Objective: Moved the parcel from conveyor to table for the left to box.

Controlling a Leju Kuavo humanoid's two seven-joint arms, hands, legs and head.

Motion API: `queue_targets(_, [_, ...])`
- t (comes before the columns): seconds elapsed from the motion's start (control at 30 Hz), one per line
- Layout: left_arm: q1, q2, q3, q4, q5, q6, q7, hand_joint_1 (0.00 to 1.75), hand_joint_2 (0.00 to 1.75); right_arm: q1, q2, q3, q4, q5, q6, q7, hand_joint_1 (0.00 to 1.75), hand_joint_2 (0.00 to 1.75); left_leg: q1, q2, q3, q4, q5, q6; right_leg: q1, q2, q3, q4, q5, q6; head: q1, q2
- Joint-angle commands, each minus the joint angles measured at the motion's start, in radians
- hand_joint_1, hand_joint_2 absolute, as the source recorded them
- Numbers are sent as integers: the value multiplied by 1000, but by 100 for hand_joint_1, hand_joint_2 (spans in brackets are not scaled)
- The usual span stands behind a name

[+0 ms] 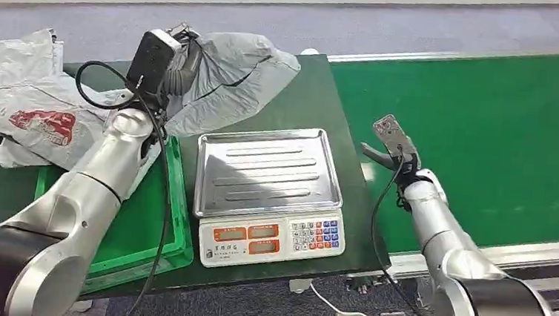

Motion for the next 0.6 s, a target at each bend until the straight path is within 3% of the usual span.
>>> queue_targets(0.03, [-70,-9,79,49,66,8,5,175,175,-21,11,-22,54,-2,0,0,0,175,1,1,1,1,-1,-1,1,2,1,0,0,-1,0,0])
queue_targets(0.17, [-79,12,89,72,62,78,48,175,175,-7,-1,-28,57,-3,-3,-6,0,175,1,0,1,0,-1,-1,1,1,1,0,0,-1,0,0])
queue_targets(0.33, [-115,60,89,124,9,286,219,175,175,-21,-5,-35,64,-1,5,0,0,175,1,1,0,1,-1,-1,1,1,0,1,-1,-1,0,0])
queue_targets(0.4, [-113,82,140,131,40,371,235,175,175,-27,-4,-38,67,-1,7,9,0,175,1,2,1,1,-1,-1,1,3,0,1,0,-1,0,0])
queue_targets(0.6, [-83,180,227,155,92,437,227,175,175,-4,-16,-43,57,1,7,4,0,175,1,4,3,-1,-1,-1,1,5,2,0,0,-1,0,0])
